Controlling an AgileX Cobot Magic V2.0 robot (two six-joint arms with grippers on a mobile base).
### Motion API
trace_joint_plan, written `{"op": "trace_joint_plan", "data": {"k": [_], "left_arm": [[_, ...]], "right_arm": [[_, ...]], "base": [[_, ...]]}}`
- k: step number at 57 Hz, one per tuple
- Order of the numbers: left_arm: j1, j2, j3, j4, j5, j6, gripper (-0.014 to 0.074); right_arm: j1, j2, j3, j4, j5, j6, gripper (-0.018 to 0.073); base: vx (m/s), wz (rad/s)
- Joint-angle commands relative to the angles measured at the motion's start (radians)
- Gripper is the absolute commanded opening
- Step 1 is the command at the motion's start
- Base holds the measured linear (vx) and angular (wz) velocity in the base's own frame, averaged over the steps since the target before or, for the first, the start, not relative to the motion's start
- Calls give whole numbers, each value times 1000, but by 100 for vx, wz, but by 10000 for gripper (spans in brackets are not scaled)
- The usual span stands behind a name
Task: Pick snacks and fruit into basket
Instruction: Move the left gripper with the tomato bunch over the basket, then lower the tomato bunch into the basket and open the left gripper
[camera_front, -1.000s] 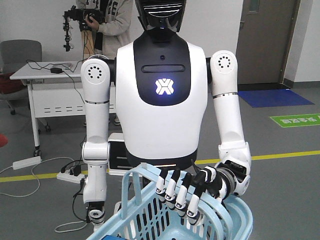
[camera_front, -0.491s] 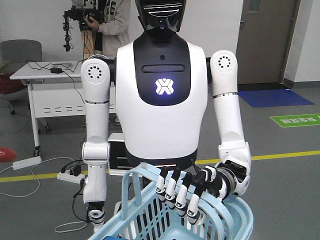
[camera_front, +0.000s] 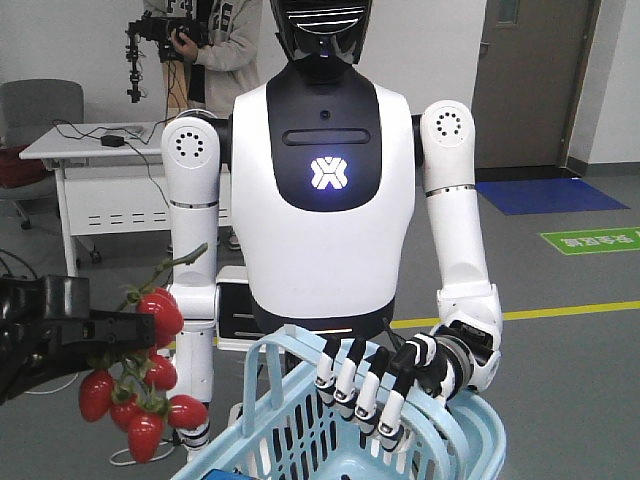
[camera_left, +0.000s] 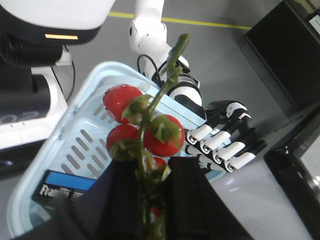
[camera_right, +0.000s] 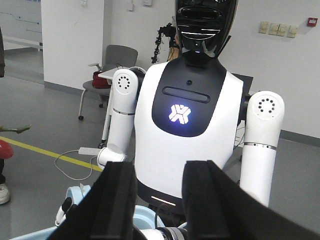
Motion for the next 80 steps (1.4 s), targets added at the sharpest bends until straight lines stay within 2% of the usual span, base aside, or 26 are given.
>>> {"op": "trace_joint_plan", "data": {"k": [1, 11, 22, 30, 37, 52, 62, 74, 80], "left_arm": [[-7, 5, -34, -90, 1, -67, 0], [-54, 66, -34, -135, 41, -122, 1], [-153, 125, -34, -142, 71, -134, 1], [-206, 141, -34, -119, 35, -162, 1], [-220, 174, -34, -113, 17, -206, 1], [-220, 280, -34, -123, -50, -237, 26], [-220, 309, -34, -124, -62, -236, 141], [-220, 309, -34, -124, -109, -235, 432], [-220, 309, -34, -129, -120, -235, 547]], "right_arm": [[-5, 5, -24, -43, -68, -5, 308], [-5, 5, -24, -69, -69, -5, 308], [-5, 5, -24, -100, -69, -5, 308], [-5, 5, -24, -115, -69, -5, 308], [-5, 5, -24, -122, -69, -5, 308], [-5, 5, -24, -122, -72, -5, 308], [-5, 5, -24, -122, -72, -5, 308], [-5, 5, -24, -122, -72, -5, 308], [-5, 5, -24, -122, -73, -6, 308]], "base": [[0, 0], [0, 0], [0, 0], [0, 0], [0, 0], [0, 0], [0, 0], [0, 0], [0, 0]]}}
